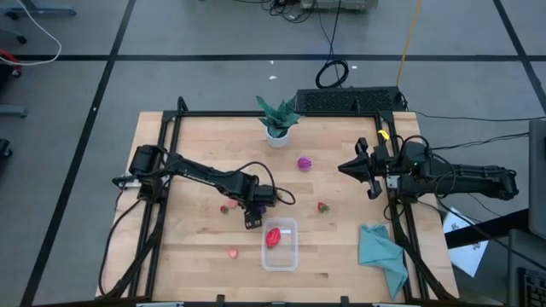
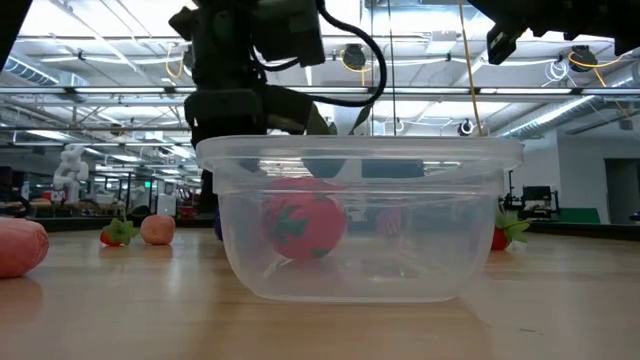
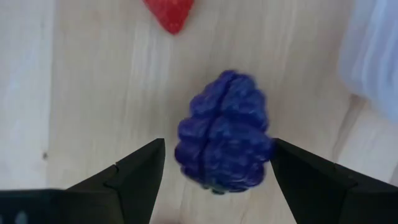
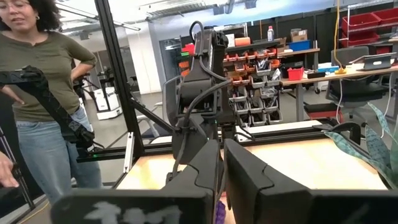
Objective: Pick and placing Produce into tupperware
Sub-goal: Put the purple grapes into the transparent container
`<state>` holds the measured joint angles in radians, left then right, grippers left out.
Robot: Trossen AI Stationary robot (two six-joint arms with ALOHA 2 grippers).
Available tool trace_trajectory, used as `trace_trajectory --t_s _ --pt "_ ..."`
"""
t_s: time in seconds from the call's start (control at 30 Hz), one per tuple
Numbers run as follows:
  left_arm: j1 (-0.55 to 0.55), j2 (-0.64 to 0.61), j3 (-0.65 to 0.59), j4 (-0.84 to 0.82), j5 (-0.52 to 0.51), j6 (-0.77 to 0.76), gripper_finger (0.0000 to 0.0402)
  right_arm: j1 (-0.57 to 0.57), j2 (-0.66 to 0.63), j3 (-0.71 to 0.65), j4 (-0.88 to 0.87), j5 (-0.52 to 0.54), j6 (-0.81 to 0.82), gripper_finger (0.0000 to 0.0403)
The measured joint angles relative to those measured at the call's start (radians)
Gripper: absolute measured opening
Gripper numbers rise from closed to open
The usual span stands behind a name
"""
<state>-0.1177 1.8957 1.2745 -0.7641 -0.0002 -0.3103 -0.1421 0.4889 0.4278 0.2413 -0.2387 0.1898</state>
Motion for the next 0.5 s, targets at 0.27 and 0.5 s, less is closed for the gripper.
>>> trace_trajectory --t_s 0.27,0.5 --pt "0.013 0.0 -0.037 0.017 0.029 -0.006 0.0294 0.0 0.0 0.0 0.0 0.0 0.0 0.0018" --pt "0.013 0.0 -0.036 0.034 0.004 -0.006 0.0294 0.0 0.007 0.0 0.0 0.001 0.0 0.0018"
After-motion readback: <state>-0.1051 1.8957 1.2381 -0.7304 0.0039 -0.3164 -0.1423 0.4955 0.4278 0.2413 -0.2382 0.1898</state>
